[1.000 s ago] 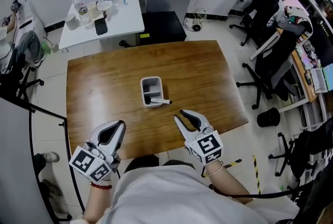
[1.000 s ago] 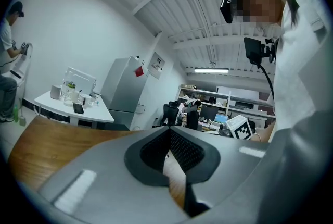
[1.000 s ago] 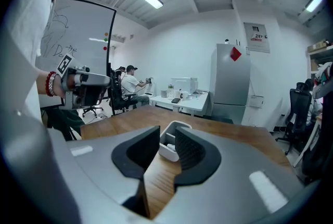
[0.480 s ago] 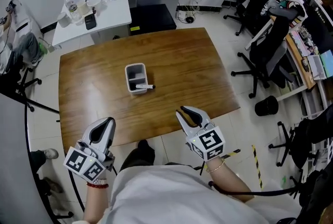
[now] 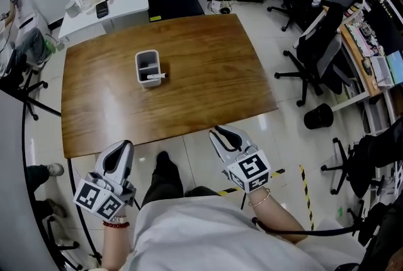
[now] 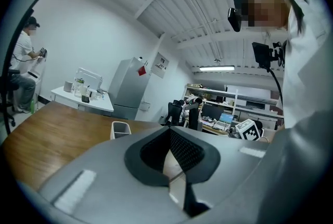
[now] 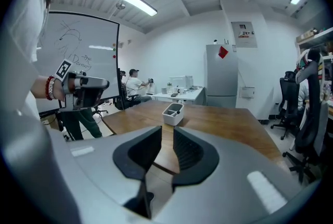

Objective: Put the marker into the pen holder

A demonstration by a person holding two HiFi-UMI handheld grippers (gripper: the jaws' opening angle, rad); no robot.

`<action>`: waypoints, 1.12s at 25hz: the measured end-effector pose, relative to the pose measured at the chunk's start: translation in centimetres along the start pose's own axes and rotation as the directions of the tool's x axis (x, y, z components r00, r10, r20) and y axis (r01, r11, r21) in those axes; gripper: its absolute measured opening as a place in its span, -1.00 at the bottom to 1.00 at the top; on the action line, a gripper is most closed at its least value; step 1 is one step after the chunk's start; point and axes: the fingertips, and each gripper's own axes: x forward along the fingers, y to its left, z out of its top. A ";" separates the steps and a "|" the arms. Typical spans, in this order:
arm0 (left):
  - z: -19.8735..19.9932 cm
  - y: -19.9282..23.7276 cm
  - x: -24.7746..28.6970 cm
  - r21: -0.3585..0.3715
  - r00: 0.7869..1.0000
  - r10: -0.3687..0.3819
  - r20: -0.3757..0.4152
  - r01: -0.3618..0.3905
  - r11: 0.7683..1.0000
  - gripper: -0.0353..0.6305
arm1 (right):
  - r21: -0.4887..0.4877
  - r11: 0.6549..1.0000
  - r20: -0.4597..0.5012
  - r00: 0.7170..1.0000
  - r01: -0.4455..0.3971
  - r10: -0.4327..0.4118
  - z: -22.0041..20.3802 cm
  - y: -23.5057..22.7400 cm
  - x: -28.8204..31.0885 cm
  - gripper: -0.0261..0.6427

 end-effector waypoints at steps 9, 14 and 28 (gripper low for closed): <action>-4.8 -7.5 -4.8 -0.018 0.999 0.033 -0.007 -0.033 0.999 -0.90 | 0.010 0.999 -0.049 0.998 -0.033 0.033 -6.0 1.4 -6.4 -0.77; -2.1 -9.3 -7.1 0.029 0.998 0.049 0.038 -0.050 0.998 -0.90 | -0.014 0.997 0.027 0.997 -0.075 0.076 -3.3 4.6 -8.7 -0.78; -0.8 -12.7 -11.9 0.066 0.982 -0.149 0.112 0.142 0.988 -0.90 | 0.002 0.999 0.114 0.992 -0.051 0.050 -0.9 10.6 -12.3 -0.93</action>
